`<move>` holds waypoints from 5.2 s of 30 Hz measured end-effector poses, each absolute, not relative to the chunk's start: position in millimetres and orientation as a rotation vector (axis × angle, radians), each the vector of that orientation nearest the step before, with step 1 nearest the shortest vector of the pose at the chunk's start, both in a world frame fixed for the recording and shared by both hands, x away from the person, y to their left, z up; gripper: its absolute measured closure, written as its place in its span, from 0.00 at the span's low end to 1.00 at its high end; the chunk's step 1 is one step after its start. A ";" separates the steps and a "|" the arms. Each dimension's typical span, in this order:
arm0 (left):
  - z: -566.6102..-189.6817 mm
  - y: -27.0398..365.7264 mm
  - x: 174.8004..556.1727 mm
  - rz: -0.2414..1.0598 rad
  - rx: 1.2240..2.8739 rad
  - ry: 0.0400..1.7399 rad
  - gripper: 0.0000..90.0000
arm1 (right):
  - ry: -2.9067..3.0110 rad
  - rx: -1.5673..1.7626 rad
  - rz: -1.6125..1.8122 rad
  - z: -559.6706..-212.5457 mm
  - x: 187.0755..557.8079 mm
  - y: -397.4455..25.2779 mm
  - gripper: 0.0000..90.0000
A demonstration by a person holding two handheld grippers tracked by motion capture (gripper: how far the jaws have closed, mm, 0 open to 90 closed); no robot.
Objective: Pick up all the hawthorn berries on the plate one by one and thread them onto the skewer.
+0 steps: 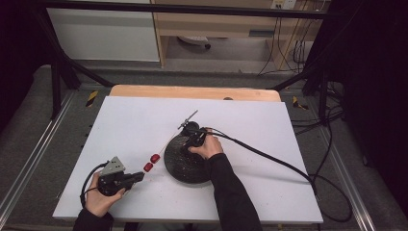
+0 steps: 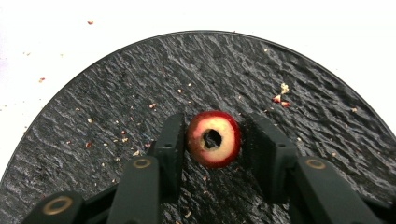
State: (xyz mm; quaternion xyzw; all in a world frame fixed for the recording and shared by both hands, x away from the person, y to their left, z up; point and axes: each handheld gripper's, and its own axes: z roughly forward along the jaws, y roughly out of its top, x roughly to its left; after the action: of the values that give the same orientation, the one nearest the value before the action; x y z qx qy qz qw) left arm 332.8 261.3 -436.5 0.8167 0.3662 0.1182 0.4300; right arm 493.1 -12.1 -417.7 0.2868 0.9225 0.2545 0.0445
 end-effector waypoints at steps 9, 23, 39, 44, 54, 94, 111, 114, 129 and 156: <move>-436.5 261.3 332.7 0.297 2.037 0.915 0.98 | 2.830 0.905 0.774 -417.6 493.4 -12.3 0.70; -436.1 261.1 331.8 0.303 2.031 0.916 0.98 | 2.750 0.972 0.904 -390.7 480.0 -26.3 0.70; -437.3 254.3 329.5 0.303 2.035 0.910 0.98 | 2.587 1.107 1.237 -381.6 451.1 -73.9 0.70; -437.0 252.2 328.1 0.307 2.031 0.907 0.98 | 2.472 1.176 1.414 -386.9 436.0 -84.8 0.70; -436.1 250.1 325.2 0.303 2.013 0.908 0.98 | 2.151 1.304 1.794 -408.0 410.0 -98.3 0.70; -431.3 203.6 313.9 0.312 1.911 0.958 0.98 | 1.472 1.533 2.217 -422.9 408.9 -99.9 0.70; -429.8 178.3 317.5 0.286 1.901 0.945 0.98 | 1.329 1.549 2.292 -417.2 419.8 -103.5 0.70; -429.9 175.7 317.3 0.286 1.902 0.942 0.98 | 1.316 1.551 2.298 -417.4 420.3 -103.4 0.70; -429.1 165.0 318.7 0.282 1.891 0.937 0.98 | 1.282 1.554 2.333 -418.1 419.6 -103.0 0.70; -426.6 144.3 326.9 0.290 1.837 0.948 0.98 | 1.289 1.539 2.365 -417.4 414.0 -103.6 0.71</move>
State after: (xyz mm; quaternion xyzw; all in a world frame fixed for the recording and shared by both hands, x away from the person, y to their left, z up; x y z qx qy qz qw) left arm 326.9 144.3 -426.6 0.7604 0.3927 0.1202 0.5031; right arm 414.0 -103.6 -417.4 0.4960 0.4156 0.7622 0.0198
